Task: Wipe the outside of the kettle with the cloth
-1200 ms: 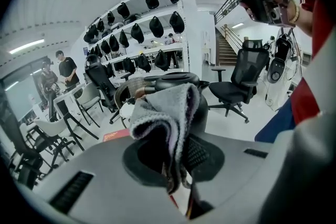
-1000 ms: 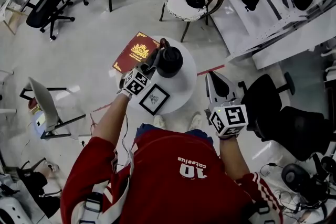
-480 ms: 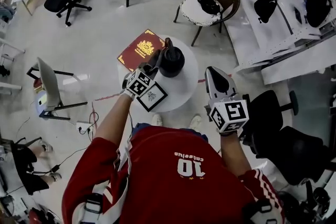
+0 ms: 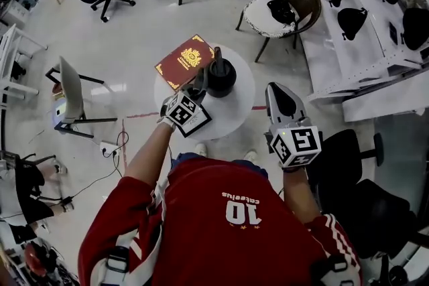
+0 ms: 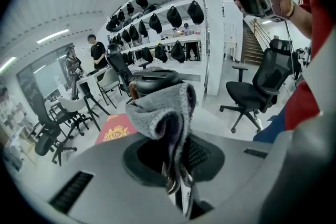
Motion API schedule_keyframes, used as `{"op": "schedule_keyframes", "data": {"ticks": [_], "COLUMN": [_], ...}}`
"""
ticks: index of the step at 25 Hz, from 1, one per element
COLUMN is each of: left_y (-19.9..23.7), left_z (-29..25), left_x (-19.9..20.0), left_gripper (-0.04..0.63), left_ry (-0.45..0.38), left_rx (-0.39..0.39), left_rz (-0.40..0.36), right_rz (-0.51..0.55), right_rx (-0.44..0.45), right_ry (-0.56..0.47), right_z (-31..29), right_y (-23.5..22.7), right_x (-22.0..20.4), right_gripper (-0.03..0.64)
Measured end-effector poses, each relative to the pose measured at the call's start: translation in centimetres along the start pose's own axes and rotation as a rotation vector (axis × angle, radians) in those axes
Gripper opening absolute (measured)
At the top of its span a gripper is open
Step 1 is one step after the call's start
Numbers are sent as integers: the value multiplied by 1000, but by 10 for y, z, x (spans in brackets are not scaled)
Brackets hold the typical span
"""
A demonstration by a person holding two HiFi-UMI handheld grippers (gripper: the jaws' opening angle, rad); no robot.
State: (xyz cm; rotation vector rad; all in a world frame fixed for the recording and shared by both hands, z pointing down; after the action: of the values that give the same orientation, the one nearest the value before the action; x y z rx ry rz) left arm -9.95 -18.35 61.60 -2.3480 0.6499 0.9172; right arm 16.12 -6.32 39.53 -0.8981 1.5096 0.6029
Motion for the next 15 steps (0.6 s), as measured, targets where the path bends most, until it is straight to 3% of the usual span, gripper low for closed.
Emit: {"op": "schedule_keyframes", "data": {"ticks": [15], "left_y": [-44], "left_z": [-8], "left_x": [15], "left_gripper": [46], "left_ry": [38], "left_rx": [27], "left_rz": [39], "right_rz": [-9], "right_rx": [66], "right_ry": [-9], "right_z": [25], "right_y": [-38], "right_x": [-1], "right_gripper": [20]}}
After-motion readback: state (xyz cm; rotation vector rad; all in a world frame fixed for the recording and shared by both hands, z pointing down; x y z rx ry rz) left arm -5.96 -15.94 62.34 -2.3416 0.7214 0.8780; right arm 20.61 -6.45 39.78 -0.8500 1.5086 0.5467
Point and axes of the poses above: the fingertips, and each gripper's own axes: z backward along the fingers, y to its left, x out of its top, the point moved 10 cm from there along z, backward along the fingers, and after that the axes turned 14 degrees about x, right-handed, at the moved point
